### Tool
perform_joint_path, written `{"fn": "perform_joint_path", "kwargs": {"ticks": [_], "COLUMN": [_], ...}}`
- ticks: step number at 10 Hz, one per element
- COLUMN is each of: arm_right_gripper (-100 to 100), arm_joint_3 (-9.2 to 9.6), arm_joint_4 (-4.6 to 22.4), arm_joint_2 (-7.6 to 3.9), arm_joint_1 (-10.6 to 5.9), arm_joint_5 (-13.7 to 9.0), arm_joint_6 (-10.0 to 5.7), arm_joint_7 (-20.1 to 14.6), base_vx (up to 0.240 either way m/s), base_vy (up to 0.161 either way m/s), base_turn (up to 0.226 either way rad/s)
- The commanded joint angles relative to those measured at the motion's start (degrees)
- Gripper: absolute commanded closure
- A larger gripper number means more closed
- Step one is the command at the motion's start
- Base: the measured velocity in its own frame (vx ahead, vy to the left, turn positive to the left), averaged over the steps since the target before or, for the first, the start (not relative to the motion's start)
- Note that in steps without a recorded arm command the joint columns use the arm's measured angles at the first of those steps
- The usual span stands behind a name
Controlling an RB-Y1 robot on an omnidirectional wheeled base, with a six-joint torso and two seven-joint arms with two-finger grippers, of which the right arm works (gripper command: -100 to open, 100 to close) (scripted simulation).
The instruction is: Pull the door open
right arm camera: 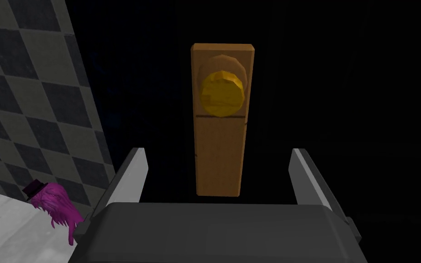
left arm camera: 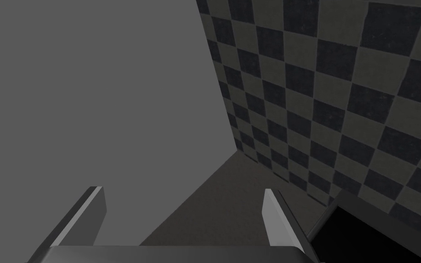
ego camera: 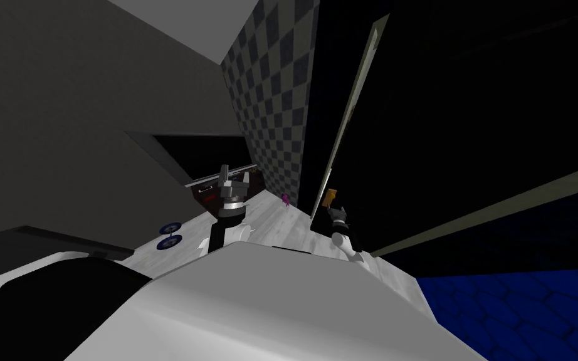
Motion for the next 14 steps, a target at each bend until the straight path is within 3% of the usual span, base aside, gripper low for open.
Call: {"fn": "perform_joint_path", "kwargs": {"ticks": [1, 5, 6, 7, 12, 14], "arm_right_gripper": [-100, -100, -100, 100, 100, 100], "arm_joint_3": [-0.67, -3.19, -3.09, -3.09, -3.09, -1.78], "arm_joint_4": [1.8, 4.6, 3.6, 3.6, 3.6, 3.2], "arm_joint_2": [-1.37, -5.54, -4.92, -4.92, -4.92, -6.55], "arm_joint_1": [-0.55, -0.38, -0.22, -0.22, -0.22, 0.55], "arm_joint_5": [-0.4, -1.7, -1.6, -1.6, -1.6, -1.7], "arm_joint_6": [-0.93, -2.55, -1.81, -1.81, -1.81, -2.12], "arm_joint_7": [-1.7, -5.6, -4.6, -4.6, -4.6, -6.4], "base_vx": [0.193, 0.192, 0.083, -0.008, -0.016, -0.198], "base_vy": [-0.005, -0.011, -0.009, -0.003, -0.001, -0.062], "base_turn": [0.187, 0.169, 0.047, -0.054, 0.000, 0.172]}}
